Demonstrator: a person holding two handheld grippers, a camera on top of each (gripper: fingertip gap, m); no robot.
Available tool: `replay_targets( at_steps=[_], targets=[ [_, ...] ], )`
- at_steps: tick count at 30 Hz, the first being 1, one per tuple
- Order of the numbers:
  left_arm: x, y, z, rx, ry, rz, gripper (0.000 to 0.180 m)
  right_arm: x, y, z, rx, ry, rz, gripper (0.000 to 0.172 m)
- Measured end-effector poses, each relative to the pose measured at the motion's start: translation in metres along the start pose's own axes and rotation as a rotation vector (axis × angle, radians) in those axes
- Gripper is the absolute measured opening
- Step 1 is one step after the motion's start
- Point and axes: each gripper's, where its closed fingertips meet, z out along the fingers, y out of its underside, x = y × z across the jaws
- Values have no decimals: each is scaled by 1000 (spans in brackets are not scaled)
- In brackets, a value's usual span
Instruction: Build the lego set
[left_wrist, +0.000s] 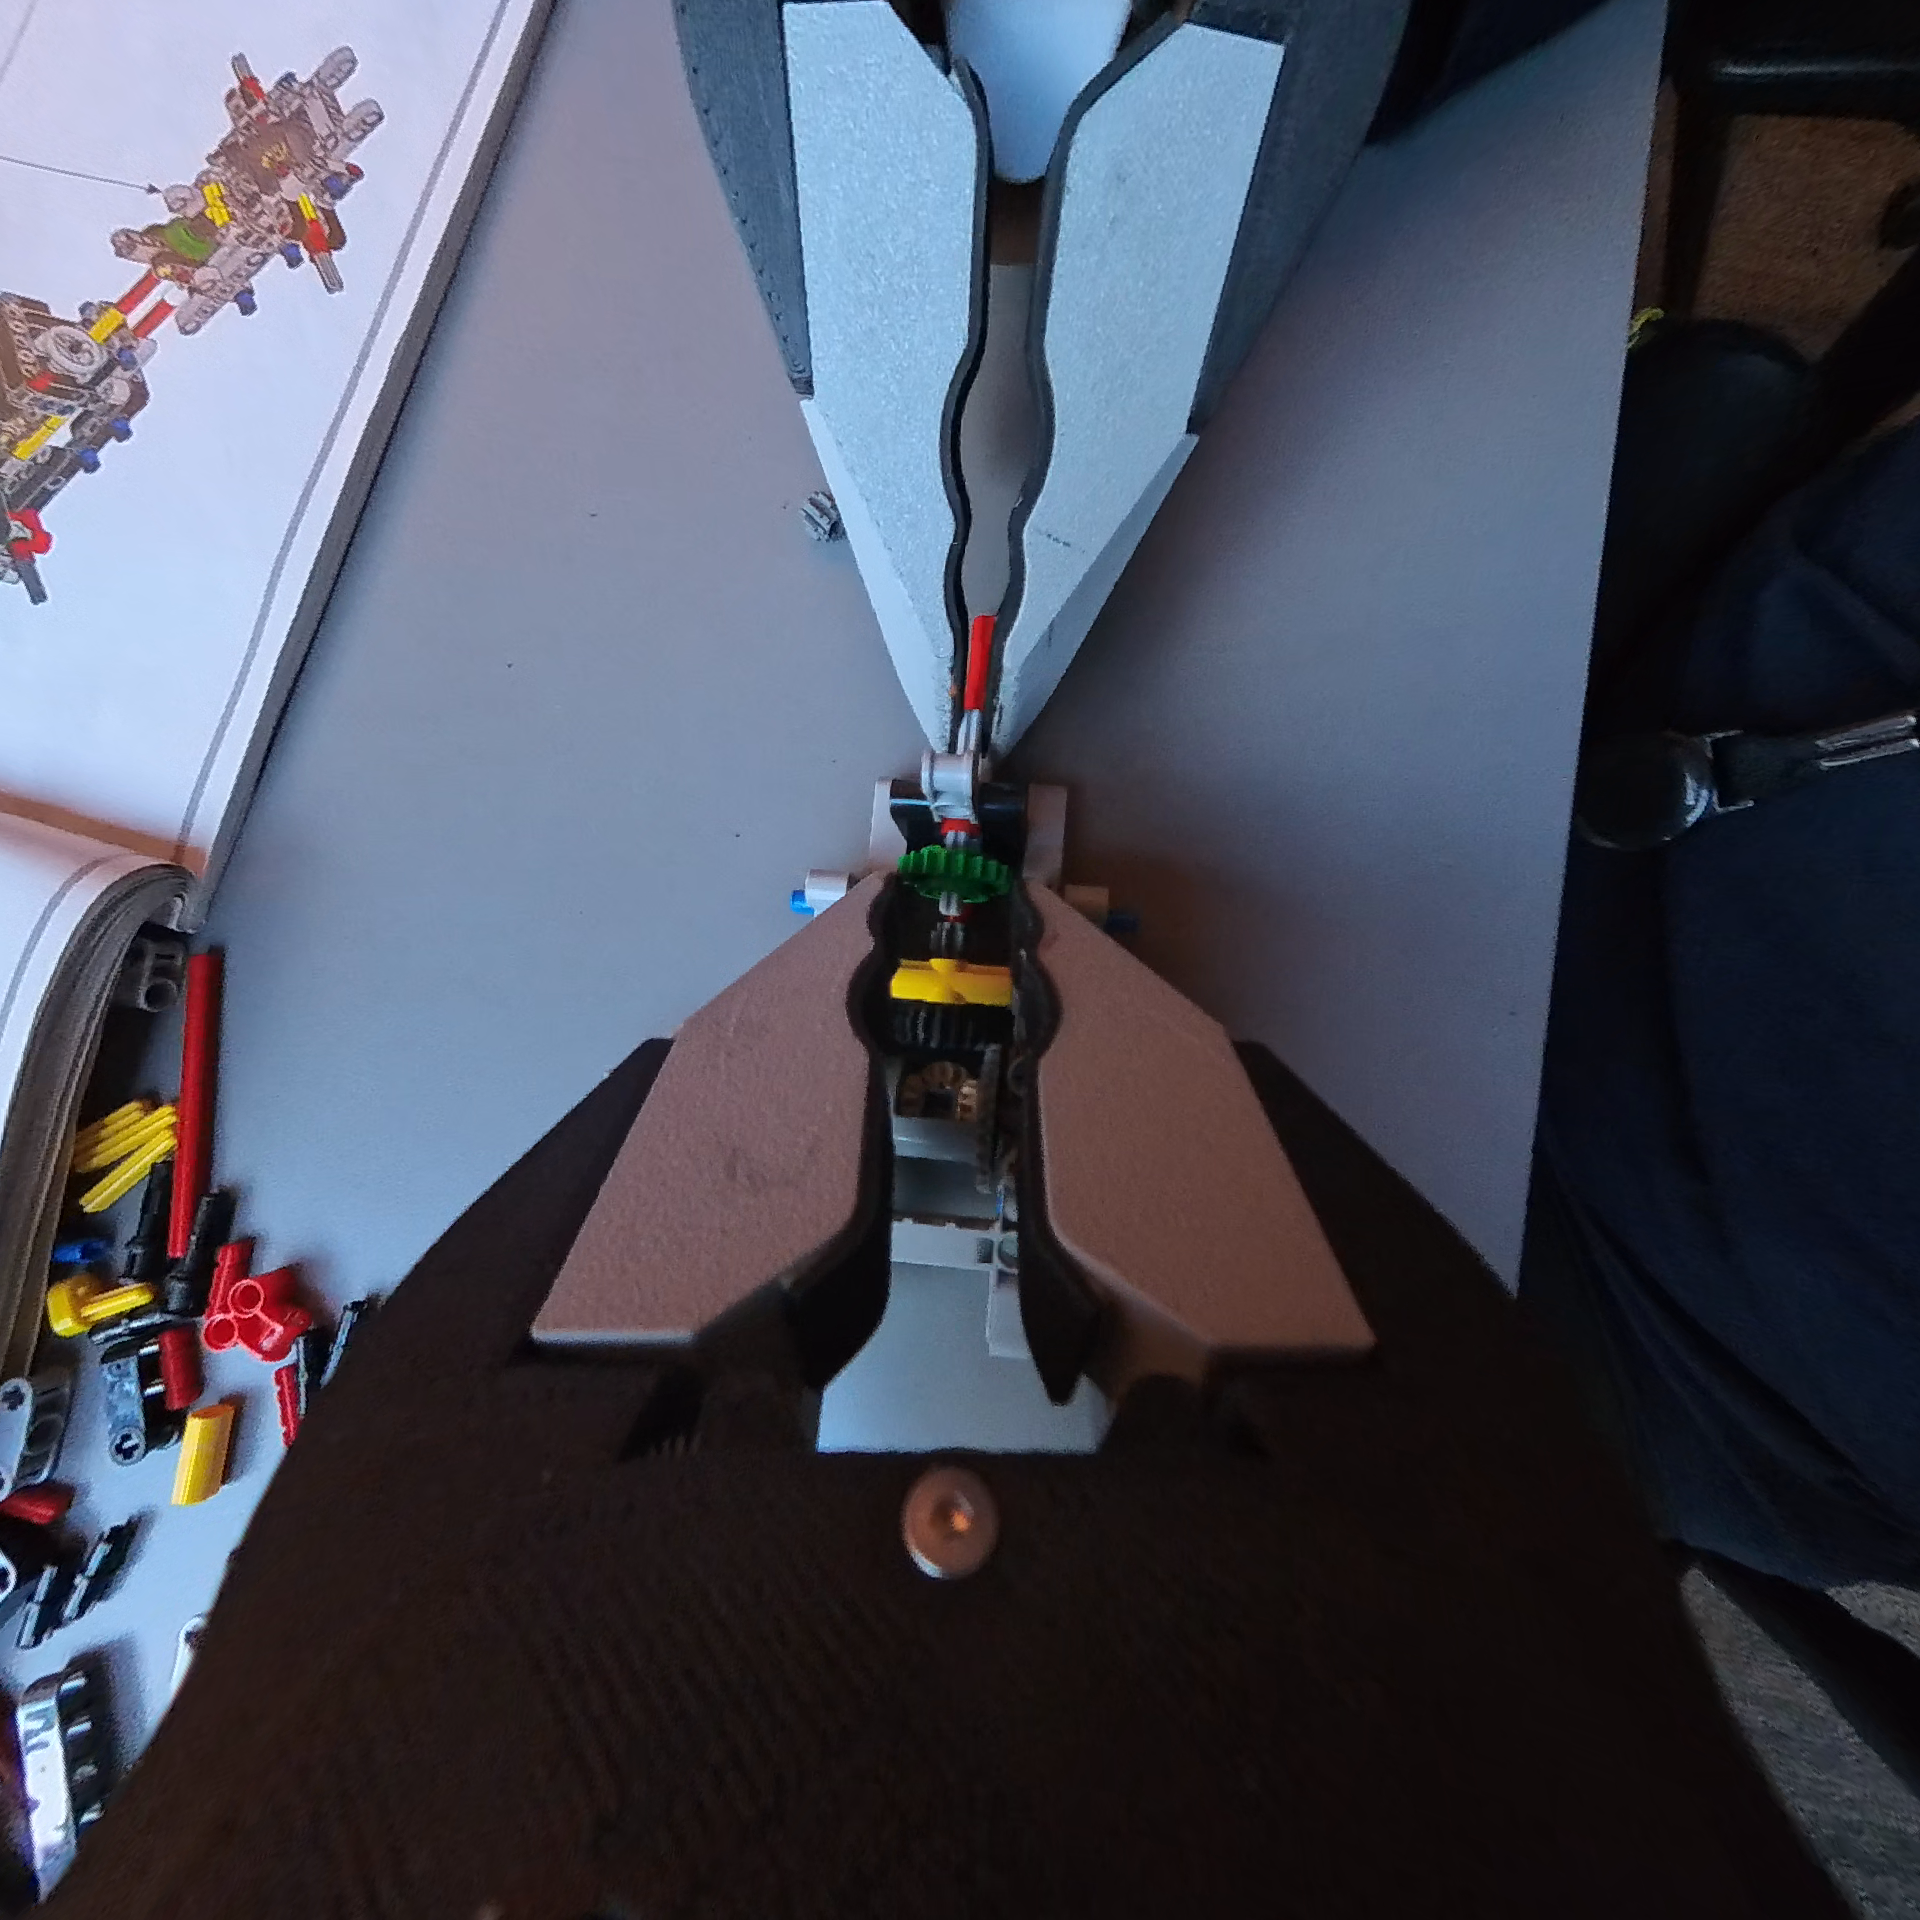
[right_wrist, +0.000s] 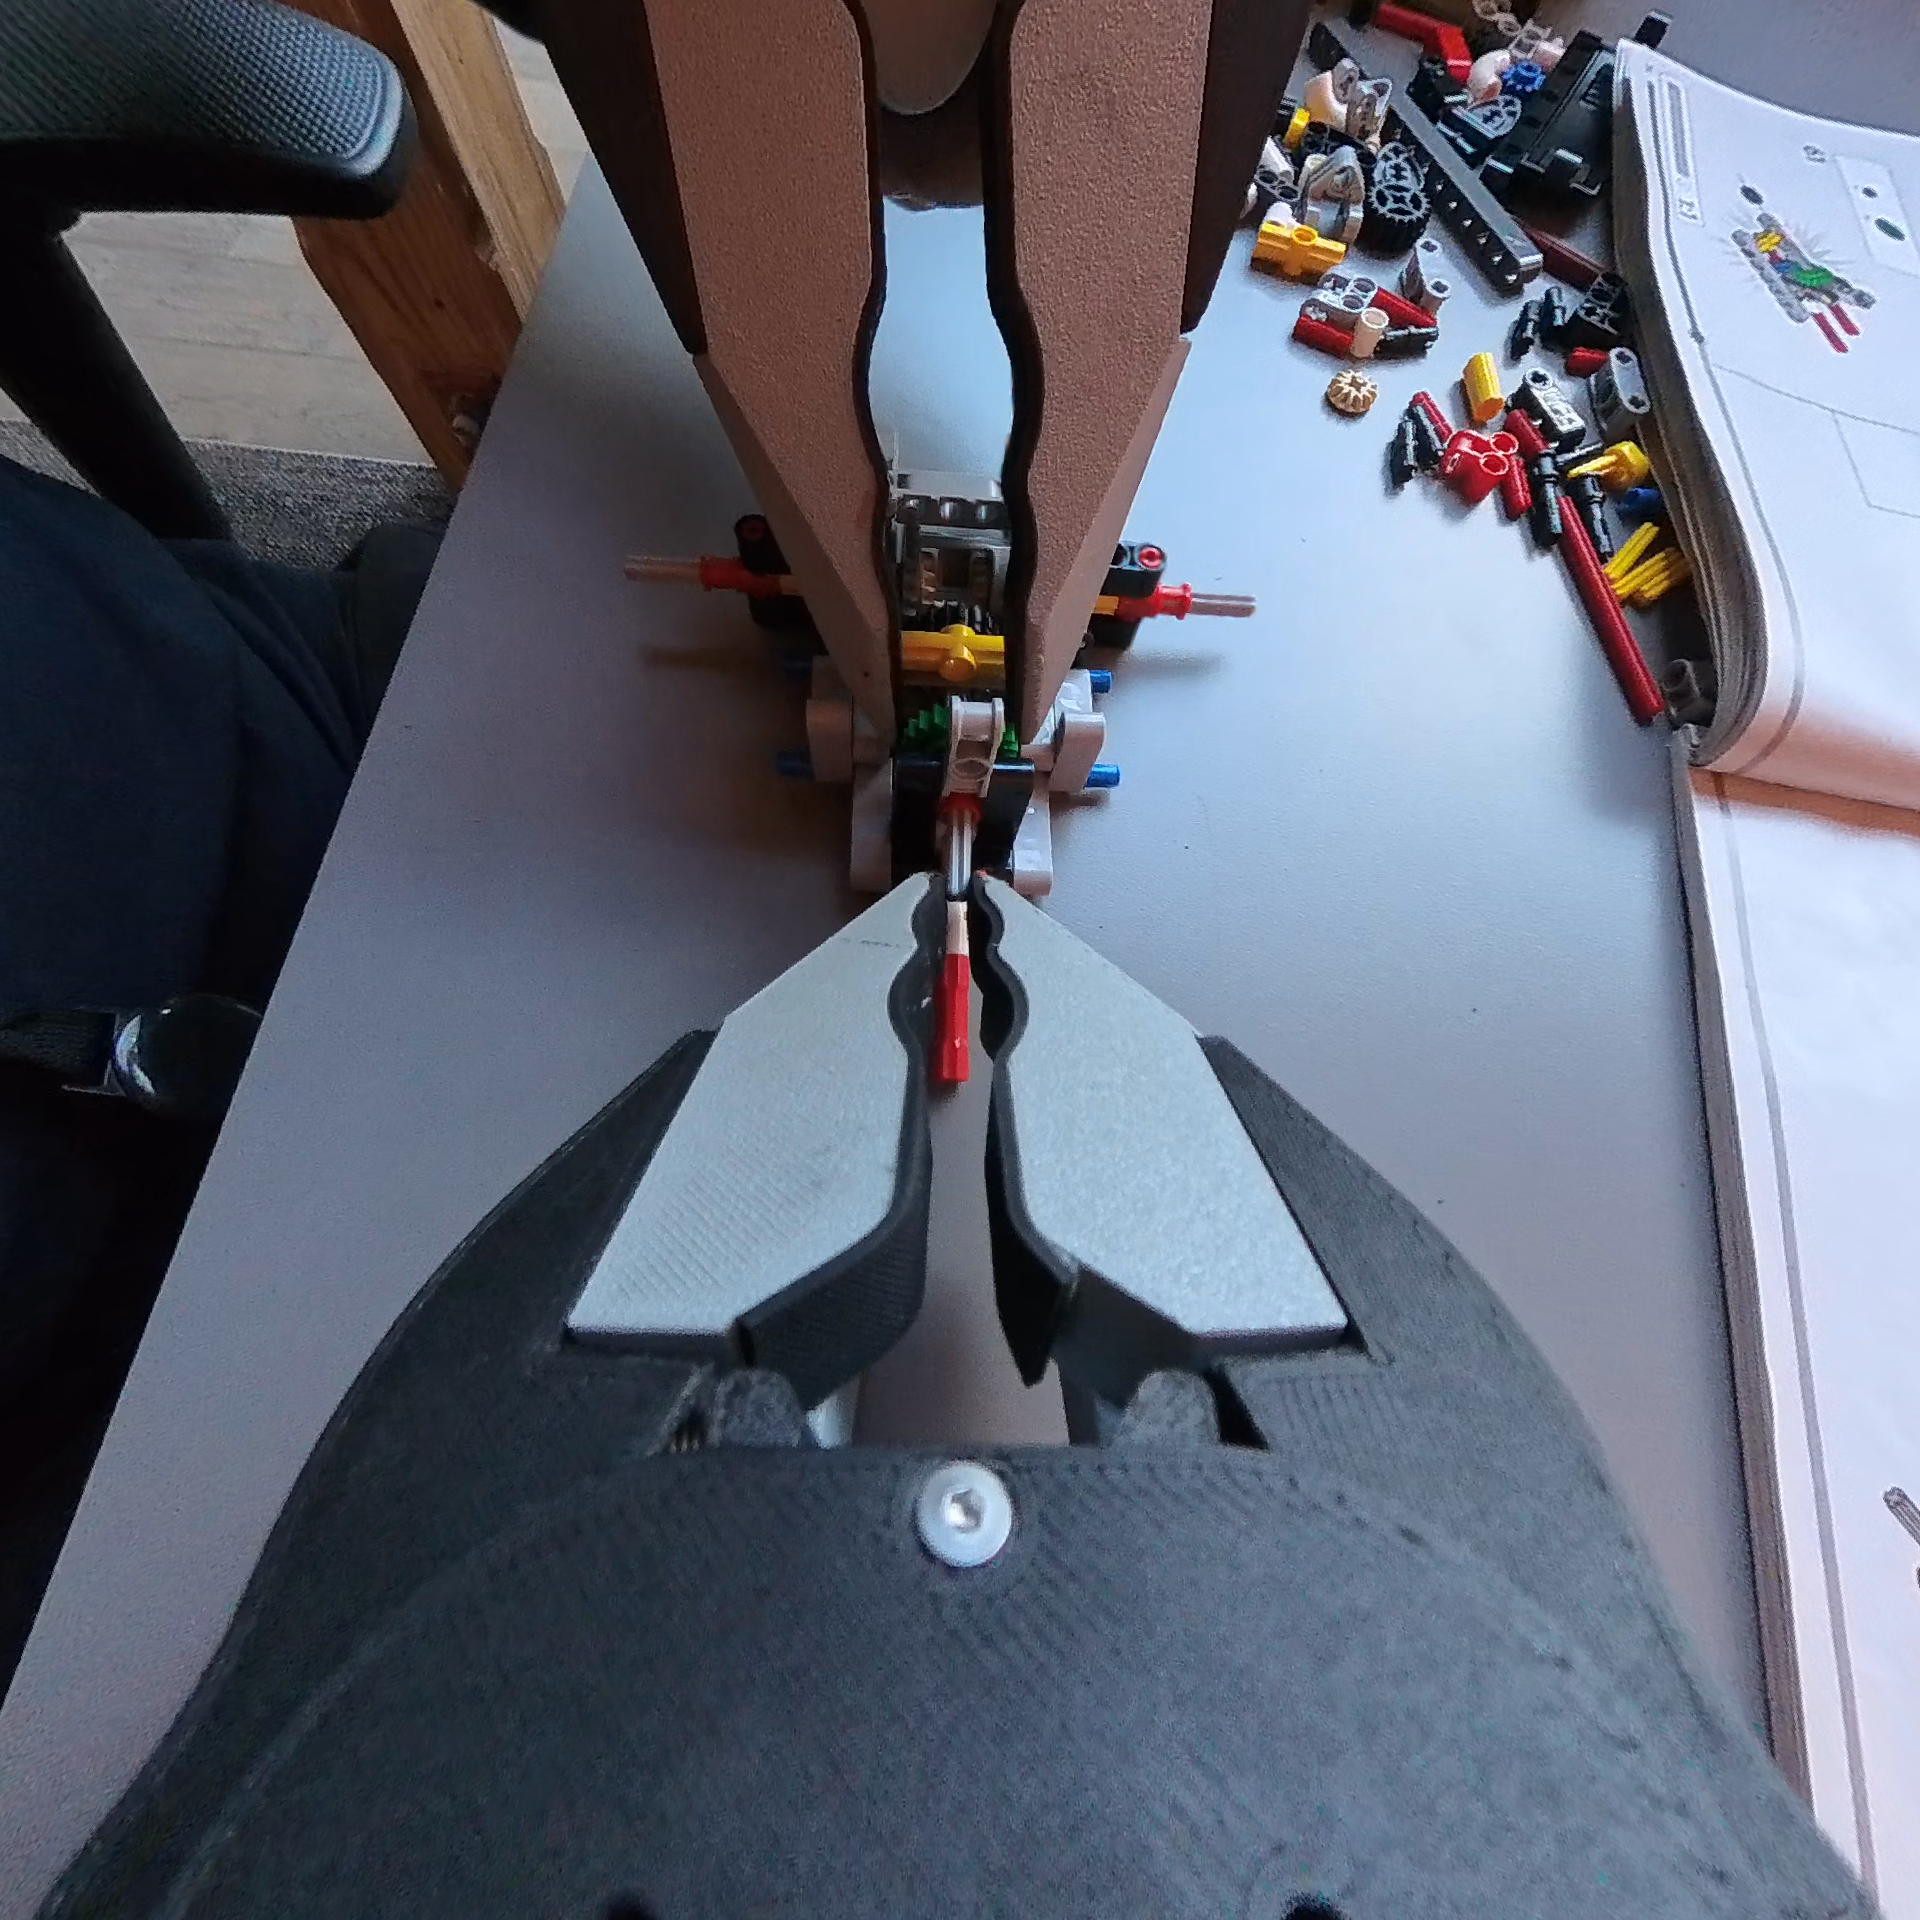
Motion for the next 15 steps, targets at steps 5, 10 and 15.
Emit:
replay_targets(
  at_steps=[5,10,15],
  targets=[
    [0,-3,2,38,11,-61,16,1,2,-1,-10,0,9,0],
    [5,-10,7,100,61,-184,16,-3,3,-1,-18,-35,30,0],
    [1,-13,9,129,58,-213,16,2,4,-3,-27,-15,32,0]
  ],
)
